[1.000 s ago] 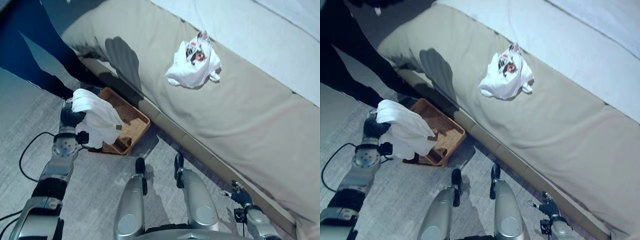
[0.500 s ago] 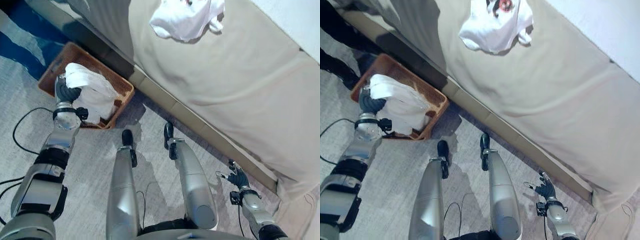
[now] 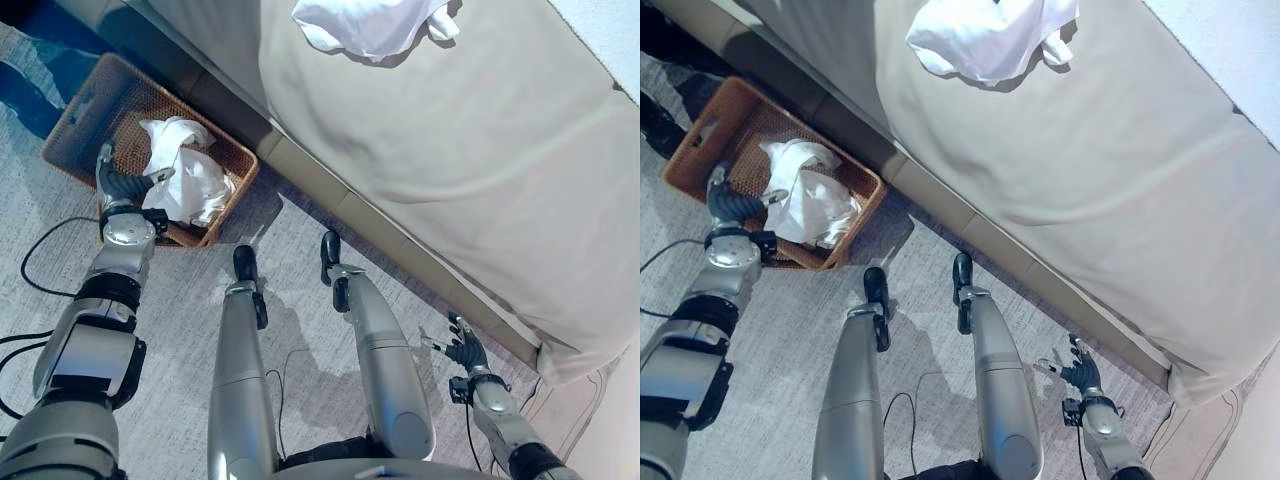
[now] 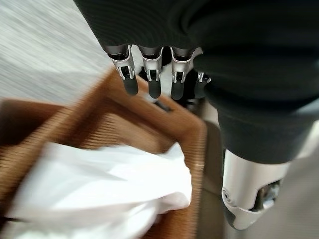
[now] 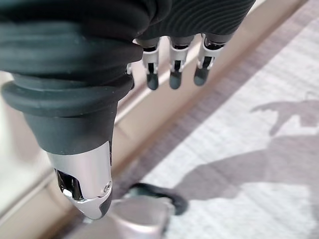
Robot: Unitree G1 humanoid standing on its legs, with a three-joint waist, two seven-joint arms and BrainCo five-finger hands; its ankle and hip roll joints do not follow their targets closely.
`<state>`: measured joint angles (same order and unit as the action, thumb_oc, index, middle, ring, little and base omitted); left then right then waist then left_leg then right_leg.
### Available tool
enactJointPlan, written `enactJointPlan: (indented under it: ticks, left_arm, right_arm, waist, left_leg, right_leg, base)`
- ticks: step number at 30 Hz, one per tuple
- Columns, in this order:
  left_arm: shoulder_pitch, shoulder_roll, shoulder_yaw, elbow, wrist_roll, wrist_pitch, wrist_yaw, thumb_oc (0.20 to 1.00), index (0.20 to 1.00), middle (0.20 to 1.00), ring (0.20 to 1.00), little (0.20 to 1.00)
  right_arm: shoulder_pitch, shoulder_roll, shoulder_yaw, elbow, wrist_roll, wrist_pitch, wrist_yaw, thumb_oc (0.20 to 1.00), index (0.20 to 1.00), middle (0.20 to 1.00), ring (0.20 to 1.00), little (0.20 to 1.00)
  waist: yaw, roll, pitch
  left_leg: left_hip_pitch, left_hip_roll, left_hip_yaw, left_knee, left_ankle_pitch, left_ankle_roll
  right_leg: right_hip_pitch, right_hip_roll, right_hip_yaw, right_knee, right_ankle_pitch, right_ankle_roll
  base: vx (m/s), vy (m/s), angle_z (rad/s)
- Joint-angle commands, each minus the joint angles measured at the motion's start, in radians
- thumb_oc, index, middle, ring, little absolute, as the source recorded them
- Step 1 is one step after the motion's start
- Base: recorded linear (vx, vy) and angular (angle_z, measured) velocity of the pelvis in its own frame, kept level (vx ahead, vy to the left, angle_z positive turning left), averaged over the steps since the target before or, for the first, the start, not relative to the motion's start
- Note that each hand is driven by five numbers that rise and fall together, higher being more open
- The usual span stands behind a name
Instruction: Pick up clothes into the bucket
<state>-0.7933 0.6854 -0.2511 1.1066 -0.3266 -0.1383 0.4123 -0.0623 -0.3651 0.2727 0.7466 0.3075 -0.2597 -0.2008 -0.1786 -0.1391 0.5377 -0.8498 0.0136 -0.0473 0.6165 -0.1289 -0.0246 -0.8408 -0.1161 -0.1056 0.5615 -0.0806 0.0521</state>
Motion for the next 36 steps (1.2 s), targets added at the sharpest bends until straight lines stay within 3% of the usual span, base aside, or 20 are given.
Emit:
enactJointPlan:
  ticks: [1,7,8,11,13,14,16,19,25,31,36]
  left_arm:
    - [0.016,0.03,0.062,-0.003,0.047,-0.003,0.005,1.0,1.0,1.0,1.0,1.0]
    - [0.252,0.006,0.204,-0.09,0.013,-0.028,0.021,1.0,1.0,1.0,1.0,1.0]
    - [0.285,-0.008,0.225,-0.108,0.006,-0.034,0.021,1.0,1.0,1.0,1.0,1.0]
    - [0.408,-0.063,0.254,-0.221,0.031,-0.06,0.035,1.0,1.0,1.0,1.0,1.0]
    - [0.503,-0.11,0.245,-0.366,0.045,-0.111,0.02,1.0,1.0,1.0,1.0,1.0]
    - [0.562,-0.155,0.228,-0.417,0.014,-0.151,-0.039,1.0,1.0,1.0,1.0,1.0]
    - [0.591,-0.176,0.207,-0.447,0.017,-0.163,-0.072,1.0,1.0,1.0,1.0,1.0]
    - [0.658,-0.259,0.138,-0.46,0.068,-0.17,-0.143,1.0,1.0,1.0,1.0,1.0]
    - [0.705,-0.326,0.033,-0.477,0.129,-0.165,-0.194,1.0,1.0,1.0,1.0,1.0]
    - [0.748,-0.316,-0.12,-0.535,0.172,-0.147,-0.269,1.0,1.0,1.0,1.0,1.0]
    - [0.75,-0.316,-0.171,-0.548,0.135,-0.14,-0.269,1.0,1.0,1.0,1.0,1.0]
  right_arm:
    - [0.017,-0.04,0.005,-0.046,0.028,-0.017,-0.02,1.0,1.0,1.0,1.0,1.0]
    - [0.002,-0.039,-0.024,-0.069,0.024,-0.014,-0.027,1.0,1.0,1.0,1.0,1.0]
    - [-0.001,-0.037,-0.033,-0.069,0.024,-0.013,-0.028,1.0,1.0,1.0,1.0,1.0]
    - [0.006,-0.029,-0.066,-0.072,0.033,-0.007,-0.027,1.0,1.0,1.0,1.0,1.0]
    - [0.011,-0.034,-0.087,-0.08,0.048,-0.007,-0.011,1.0,1.0,1.0,1.0,1.0]
    - [0.01,-0.052,-0.1,-0.11,0.038,-0.011,0.002,1.0,1.0,1.0,1.0,1.0]
    - [0.007,-0.073,-0.104,-0.144,0.002,-0.016,0.007,1.0,1.0,1.0,1.0,1.0]
    - [-0.008,-0.141,-0.13,-0.321,-0.181,-0.034,-0.037,1.0,1.0,1.0,1.0,1.0]
    - [-0.11,-0.218,-0.17,-0.431,-0.393,-0.012,-0.138,1.0,1.0,1.0,1.0,1.0]
    - [-0.395,-0.304,-0.106,-0.276,-0.522,0.072,-0.244,1.0,1.0,1.0,1.0,1.0]
    - [-0.663,-0.374,-0.017,-0.04,-0.484,0.113,-0.299,1.0,1.0,1.0,1.0,1.0]
  waist:
    - [0.026,0.001,-0.018]
    - [0.05,0.029,-0.018]
    - [0.051,0.031,-0.018]
    - [0.064,0.048,-0.018]
    - [0.077,0.066,-0.018]
    - [0.083,0.081,-0.018]
    - [0.088,0.092,-0.018]
    - [0.09,0.13,-0.033]
    - [0.109,0.172,-0.067]
    - [0.15,0.218,-0.072]
    - [0.183,0.243,-0.054]
  left_leg:
    - [0.065,-0.008,0.005,-0.006,-0.029,0.019]
    - [0.185,0.001,0.033,-0.133,0.009,0.006]
    - [0.189,-0.004,0.042,-0.164,0.051,0.008]
    - [0.278,-0.006,0.046,-0.226,0.065,0.004]
    - [0.338,-0.011,0.042,-0.267,0.075,0.001]
    - [0.391,-0.015,0.039,-0.301,0.082,-0.001]
    - [0.419,-0.017,0.036,-0.32,0.087,-0.002]
    - [0.525,-0.018,0.035,-0.399,0.104,-0.007]
    - [0.58,-0.023,0.017,-0.495,0.144,-0.004]
    - [0.59,-0.031,-0.029,-0.543,0.175,-0.003]
    - [0.565,-0.029,-0.062,-0.557,0.196,-0.008]
  right_leg:
    - [0.074,-0.046,0.029,-0.075,0.021,0.057]
    - [0.174,-0.036,0.031,-0.19,0.064,0.065]
    - [0.175,-0.042,0.024,-0.213,0.097,0.058]
    - [0.25,-0.042,0.02,-0.247,0.101,0.06]
    - [0.302,-0.044,0.014,-0.259,0.096,0.061]
    - [0.347,-0.048,0.007,-0.261,0.088,0.062]
    - [0.369,-0.047,0.007,-0.26,0.084,0.062]
    - [0.439,-0.053,-0.004,-0.254,0.061,0.063]
    - [0.443,-0.059,-0.02,-0.221,0.034,0.063]
    - [0.433,-0.079,-0.056,-0.163,-0.017,0.057]
    - [0.394,-0.09,-0.084,-0.114,-0.037,0.048]
  base:
    - [0.03,0.013,-0.02]
    - [0.01,0.012,-0.12]
    - [-0.05,-0.034,-0.11]
    - [0.03,-0.025,-0.04]
    - [0.07,-0.025,-0.06]
    - [0.07,-0.019,0.0]
    - [0.07,-0.016,0.07]
    - [0.12,-0.007,0.08]
    - [0.05,-0.02,0.11]
    - [0.02,-0.075,0.18]
    - [0.0,-0.084,0.28]
